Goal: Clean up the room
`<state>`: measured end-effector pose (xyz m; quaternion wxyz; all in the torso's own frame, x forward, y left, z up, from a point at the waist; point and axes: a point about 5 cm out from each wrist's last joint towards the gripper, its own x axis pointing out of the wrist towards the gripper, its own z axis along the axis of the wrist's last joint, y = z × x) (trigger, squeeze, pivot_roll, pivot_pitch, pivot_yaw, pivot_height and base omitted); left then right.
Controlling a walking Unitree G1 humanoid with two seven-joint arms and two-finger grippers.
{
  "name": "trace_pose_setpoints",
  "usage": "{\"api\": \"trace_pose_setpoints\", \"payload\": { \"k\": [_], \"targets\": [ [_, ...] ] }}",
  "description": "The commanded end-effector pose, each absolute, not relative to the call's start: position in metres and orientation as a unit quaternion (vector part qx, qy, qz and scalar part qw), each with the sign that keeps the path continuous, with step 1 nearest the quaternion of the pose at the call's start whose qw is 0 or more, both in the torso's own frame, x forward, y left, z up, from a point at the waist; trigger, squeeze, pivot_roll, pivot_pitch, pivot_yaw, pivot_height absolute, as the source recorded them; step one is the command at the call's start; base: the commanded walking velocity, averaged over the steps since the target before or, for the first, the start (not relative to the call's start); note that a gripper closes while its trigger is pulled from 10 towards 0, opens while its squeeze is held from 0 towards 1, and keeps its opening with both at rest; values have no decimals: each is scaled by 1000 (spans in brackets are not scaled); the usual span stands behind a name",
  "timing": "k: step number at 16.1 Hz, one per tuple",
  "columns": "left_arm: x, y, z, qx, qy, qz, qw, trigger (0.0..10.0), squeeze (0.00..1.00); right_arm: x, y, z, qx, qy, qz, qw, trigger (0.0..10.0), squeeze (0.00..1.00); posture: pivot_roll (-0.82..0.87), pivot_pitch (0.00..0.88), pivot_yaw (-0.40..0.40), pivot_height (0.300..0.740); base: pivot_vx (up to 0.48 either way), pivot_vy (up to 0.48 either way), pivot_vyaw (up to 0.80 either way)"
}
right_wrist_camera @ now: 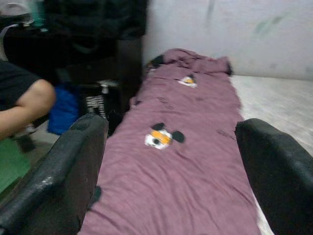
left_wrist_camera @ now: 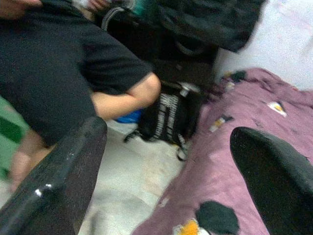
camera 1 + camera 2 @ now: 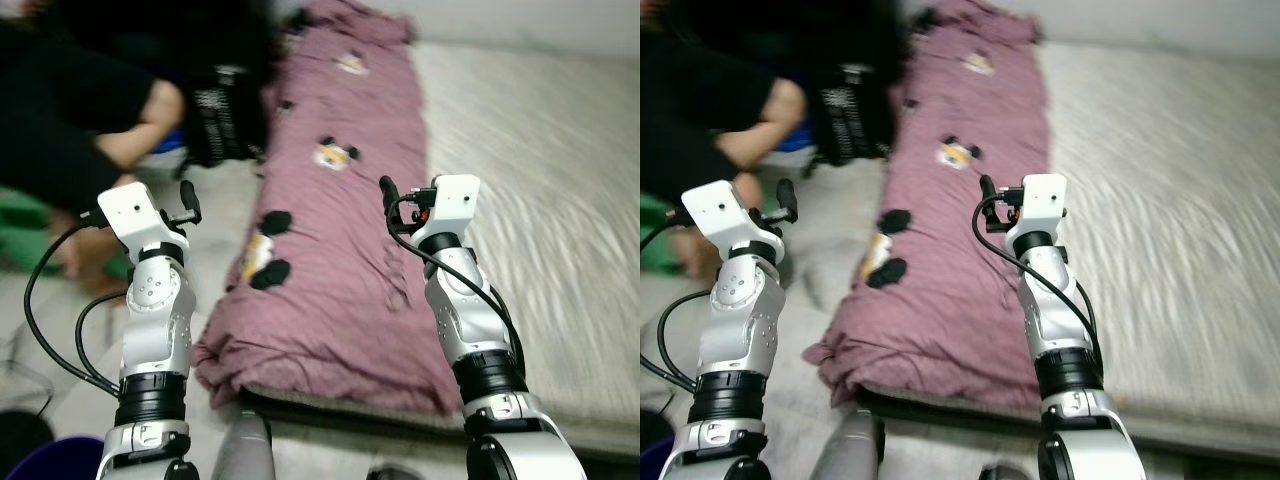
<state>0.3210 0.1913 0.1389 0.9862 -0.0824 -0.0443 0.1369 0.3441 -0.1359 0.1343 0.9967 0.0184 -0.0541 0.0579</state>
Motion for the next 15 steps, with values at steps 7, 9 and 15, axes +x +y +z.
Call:
{"api": "trace_pose_setpoints", "payload": {
  "k": [7,9,15],
  "targets": [
    [324,192,145,-69,-58,135,987,10000,0,341,-140,127,15,-36,46,998,10000,0,37,0,-30,740,0,0,0],
    [324,192,145,-69,-58,135,987,10000,0,341,-140,127,15,-36,46,998,10000,0,37,0,-30,740,0,0,0],
    [324,192,145,-69,-58,135,987,10000,0,341,-140,127,15,-36,46,998,10000,0,37,0,-30,740,0,0,0]
  ]
}}
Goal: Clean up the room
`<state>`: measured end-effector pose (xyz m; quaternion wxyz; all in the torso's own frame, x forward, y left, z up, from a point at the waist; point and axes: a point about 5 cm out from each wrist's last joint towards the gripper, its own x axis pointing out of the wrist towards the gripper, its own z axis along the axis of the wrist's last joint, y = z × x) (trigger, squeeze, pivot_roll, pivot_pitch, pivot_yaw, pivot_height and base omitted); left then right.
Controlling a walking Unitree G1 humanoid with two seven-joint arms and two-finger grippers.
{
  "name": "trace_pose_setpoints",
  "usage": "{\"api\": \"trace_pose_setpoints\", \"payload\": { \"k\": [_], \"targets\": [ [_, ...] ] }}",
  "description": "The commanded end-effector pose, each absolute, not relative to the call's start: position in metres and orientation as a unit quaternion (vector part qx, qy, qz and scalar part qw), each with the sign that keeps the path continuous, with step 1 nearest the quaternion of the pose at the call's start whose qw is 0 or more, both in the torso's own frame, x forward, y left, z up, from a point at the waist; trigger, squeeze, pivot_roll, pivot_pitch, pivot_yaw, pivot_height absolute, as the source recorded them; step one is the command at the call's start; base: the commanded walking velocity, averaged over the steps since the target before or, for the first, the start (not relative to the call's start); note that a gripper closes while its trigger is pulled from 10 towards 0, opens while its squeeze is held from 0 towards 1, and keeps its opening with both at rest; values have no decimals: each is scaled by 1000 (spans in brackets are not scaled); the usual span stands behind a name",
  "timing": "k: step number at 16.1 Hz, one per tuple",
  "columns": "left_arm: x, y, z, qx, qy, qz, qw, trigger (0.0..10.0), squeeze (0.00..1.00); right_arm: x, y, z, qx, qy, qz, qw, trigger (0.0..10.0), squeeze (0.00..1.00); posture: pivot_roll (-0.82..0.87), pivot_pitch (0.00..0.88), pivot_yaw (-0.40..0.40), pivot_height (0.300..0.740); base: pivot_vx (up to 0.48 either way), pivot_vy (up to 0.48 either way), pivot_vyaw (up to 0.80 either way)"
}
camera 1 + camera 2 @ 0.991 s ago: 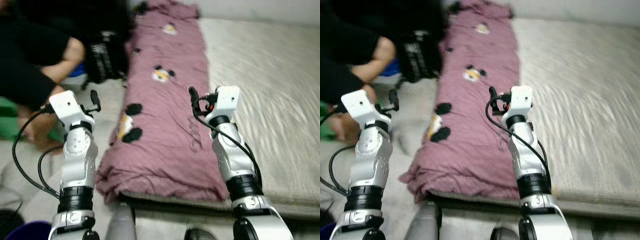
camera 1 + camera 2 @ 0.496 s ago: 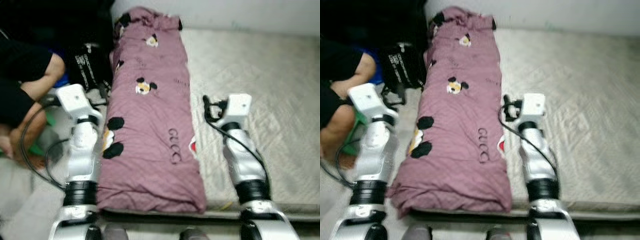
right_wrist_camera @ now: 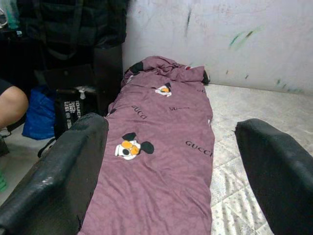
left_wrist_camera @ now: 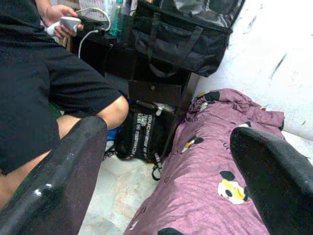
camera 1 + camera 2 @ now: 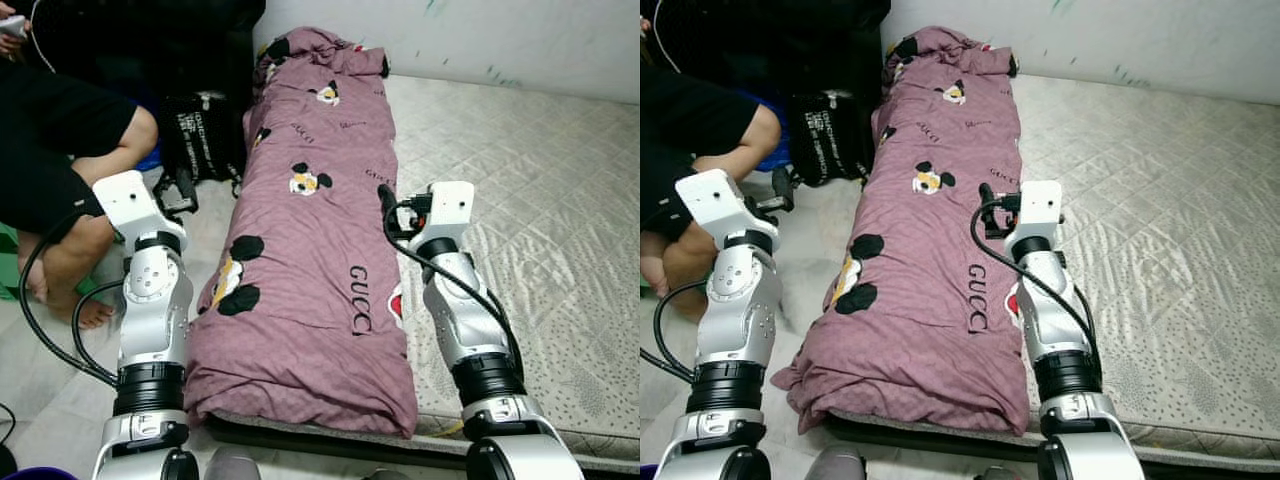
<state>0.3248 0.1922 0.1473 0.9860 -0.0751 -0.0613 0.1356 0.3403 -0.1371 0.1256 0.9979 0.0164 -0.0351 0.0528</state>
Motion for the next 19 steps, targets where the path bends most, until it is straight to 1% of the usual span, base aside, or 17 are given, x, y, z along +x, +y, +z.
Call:
{"api": "trace_pose_setpoints", "payload": {
  "k": [1,6,7,8,10,14,18,19],
  "targets": [
    [324,192,145,-69,-58,135,987,10000,0,341,-140,127,15,-36,46,998,10000,0,37,0,-30,740,0,0,0],
    [324,192,145,-69,-58,135,987,10000,0,341,-140,127,15,-36,46,998,10000,0,37,0,-30,740,0,0,0],
    [326,183,142,-83,-51,130,987,10000,0,343,-140,128,5,-35,40,999,10000,0,34,0,-57,740,0,0,0],
    [326,171,137,-103,-38,125,986,10000,0,347,-141,130,-6,-34,30,999,10000,0,34,0,-57,740,0,0,0],
    [326,169,135,-108,-35,122,986,10000,0,348,-142,128,-7,-24,24,999,10000,0,34,0,-57,740,0,0,0],
    [327,162,134,-119,-32,105,987,10000,0,348,-143,127,1,-23,20,1000,10000,0,33,0,-55,740,0,0,-750],
    [327,160,133,-122,-29,97,987,10000,0,349,-142,126,-2,-26,22,999,10000,0,35,0,-55,740,0,0,0],
    [325,161,132,-112,-29,88,989,10000,0,348,-142,126,-1,-26,23,999,10000,0,37,0,-56,740,0,0,0]
  ]
}}
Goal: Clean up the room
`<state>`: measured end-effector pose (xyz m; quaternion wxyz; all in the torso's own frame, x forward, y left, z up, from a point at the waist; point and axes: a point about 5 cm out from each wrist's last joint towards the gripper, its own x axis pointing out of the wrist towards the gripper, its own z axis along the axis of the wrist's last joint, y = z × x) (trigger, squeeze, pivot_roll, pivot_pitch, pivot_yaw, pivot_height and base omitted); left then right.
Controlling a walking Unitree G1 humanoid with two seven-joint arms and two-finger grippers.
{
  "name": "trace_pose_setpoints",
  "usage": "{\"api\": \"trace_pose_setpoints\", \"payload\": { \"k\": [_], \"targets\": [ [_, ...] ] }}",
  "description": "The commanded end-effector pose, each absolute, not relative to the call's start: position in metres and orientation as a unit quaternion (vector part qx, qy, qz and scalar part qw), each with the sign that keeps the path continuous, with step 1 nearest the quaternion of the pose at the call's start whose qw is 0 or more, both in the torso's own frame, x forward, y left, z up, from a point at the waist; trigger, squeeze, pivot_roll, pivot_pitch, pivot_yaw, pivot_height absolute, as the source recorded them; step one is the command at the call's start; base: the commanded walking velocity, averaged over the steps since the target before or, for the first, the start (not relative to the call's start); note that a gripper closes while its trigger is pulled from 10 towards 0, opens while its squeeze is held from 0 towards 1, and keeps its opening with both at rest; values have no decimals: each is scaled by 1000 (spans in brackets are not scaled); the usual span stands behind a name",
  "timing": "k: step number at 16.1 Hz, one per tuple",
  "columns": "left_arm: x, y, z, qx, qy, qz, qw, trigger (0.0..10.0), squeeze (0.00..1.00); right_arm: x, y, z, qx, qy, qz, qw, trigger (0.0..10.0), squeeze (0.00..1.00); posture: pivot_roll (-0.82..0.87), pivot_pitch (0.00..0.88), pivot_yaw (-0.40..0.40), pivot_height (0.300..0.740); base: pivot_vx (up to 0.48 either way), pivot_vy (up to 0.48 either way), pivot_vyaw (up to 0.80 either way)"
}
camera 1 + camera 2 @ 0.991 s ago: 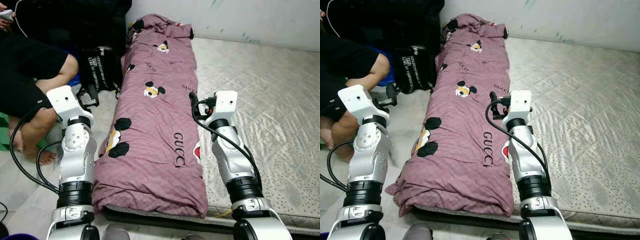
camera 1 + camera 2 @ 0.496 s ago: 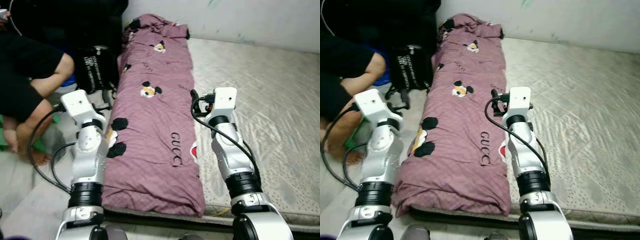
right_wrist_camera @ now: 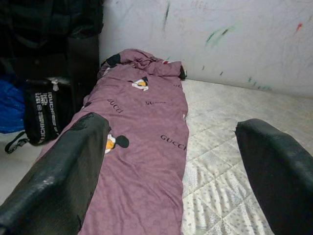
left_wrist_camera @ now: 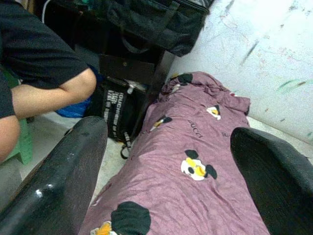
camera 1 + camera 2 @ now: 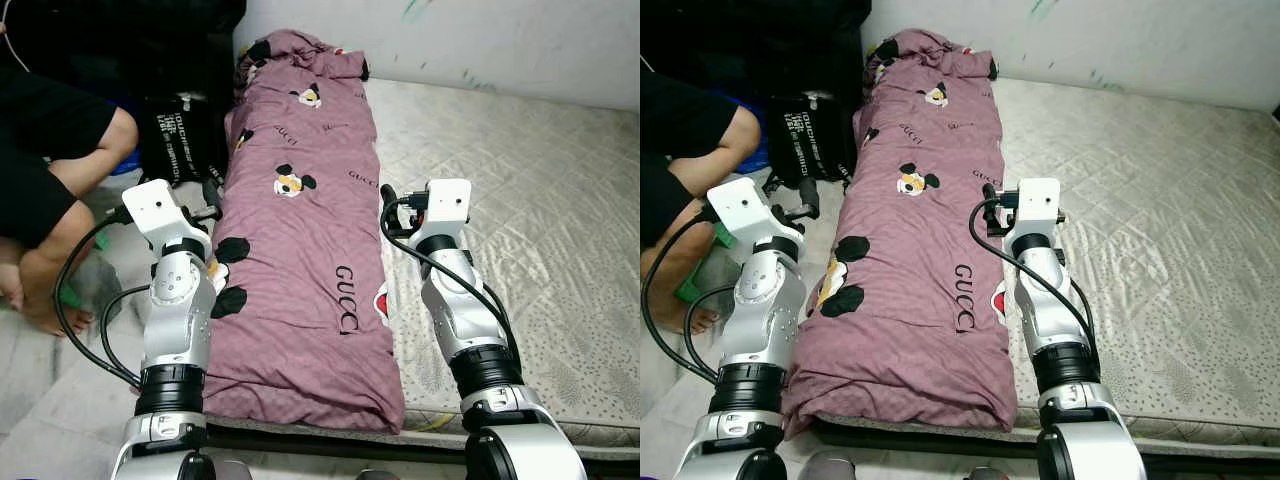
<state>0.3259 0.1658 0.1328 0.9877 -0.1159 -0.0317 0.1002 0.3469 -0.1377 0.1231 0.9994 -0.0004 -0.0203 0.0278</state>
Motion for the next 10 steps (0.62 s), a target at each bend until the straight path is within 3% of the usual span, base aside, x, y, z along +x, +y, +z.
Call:
{"api": "trace_pose_setpoints", "payload": {
  "k": [1,3,6,10],
  "targets": [
    [324,162,131,-95,-37,76,992,10000,0,348,-142,126,0,-25,24,999,10000,0,37,0,-56,740,0,0,0],
    [323,164,129,-82,-39,72,993,10000,0,349,-141,125,-9,-23,29,999,10000,0,40,0,-59,740,0,0,0],
    [323,160,129,-70,-39,61,995,10000,0,349,-136,127,-27,-31,46,998,10000,0,40,0,-61,740,0,0,750],
    [323,163,121,-88,-18,70,994,10000,0,349,-140,125,-16,-27,37,999,10000,0,35,0,-62,740,0,0,0]
  ]
}}
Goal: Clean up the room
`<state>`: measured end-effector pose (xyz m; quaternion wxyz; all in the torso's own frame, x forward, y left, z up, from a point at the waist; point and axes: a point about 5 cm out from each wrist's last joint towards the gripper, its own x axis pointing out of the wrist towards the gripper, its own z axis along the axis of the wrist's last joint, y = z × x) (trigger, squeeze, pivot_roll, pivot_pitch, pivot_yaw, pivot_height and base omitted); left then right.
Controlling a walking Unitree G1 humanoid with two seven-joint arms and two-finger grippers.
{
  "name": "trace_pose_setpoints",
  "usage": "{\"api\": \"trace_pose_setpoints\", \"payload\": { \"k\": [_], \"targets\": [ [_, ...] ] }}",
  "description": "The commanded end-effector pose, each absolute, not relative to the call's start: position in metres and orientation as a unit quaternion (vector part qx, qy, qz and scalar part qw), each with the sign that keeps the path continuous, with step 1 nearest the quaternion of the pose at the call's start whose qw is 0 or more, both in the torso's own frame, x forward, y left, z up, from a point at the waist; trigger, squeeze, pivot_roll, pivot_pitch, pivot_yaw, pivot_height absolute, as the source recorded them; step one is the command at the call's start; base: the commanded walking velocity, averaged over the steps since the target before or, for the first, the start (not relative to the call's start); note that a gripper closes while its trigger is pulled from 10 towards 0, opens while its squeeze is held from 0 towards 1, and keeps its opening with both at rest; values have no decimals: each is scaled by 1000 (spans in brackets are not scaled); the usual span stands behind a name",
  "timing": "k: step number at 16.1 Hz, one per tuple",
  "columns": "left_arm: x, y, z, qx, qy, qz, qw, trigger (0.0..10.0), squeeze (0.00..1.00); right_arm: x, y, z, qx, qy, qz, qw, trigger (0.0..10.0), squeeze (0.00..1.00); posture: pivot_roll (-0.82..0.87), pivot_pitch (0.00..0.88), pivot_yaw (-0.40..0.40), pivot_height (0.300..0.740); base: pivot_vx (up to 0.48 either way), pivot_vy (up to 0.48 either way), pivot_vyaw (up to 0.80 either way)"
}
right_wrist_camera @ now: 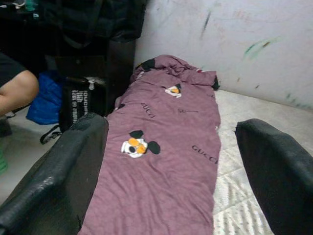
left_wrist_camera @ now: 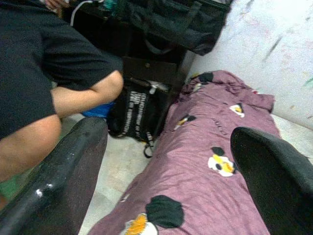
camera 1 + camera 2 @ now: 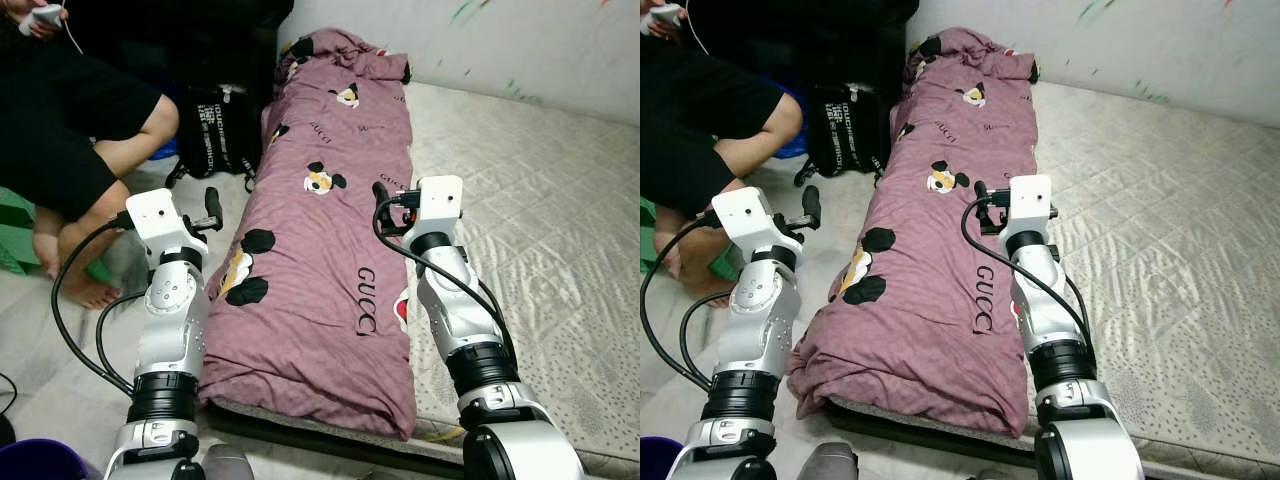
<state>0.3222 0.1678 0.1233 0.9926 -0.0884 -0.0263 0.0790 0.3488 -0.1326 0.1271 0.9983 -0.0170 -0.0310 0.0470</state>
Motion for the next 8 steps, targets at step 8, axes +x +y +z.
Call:
{"api": "trace_pose_setpoints", "payload": {
  "k": [8],
  "targets": [
    [321,155,117,-66,-19,38,997,10000,0,348,-135,122,-42,-30,54,997,10000,0,33,0,-69,740,0,0,0]
  ]
}}
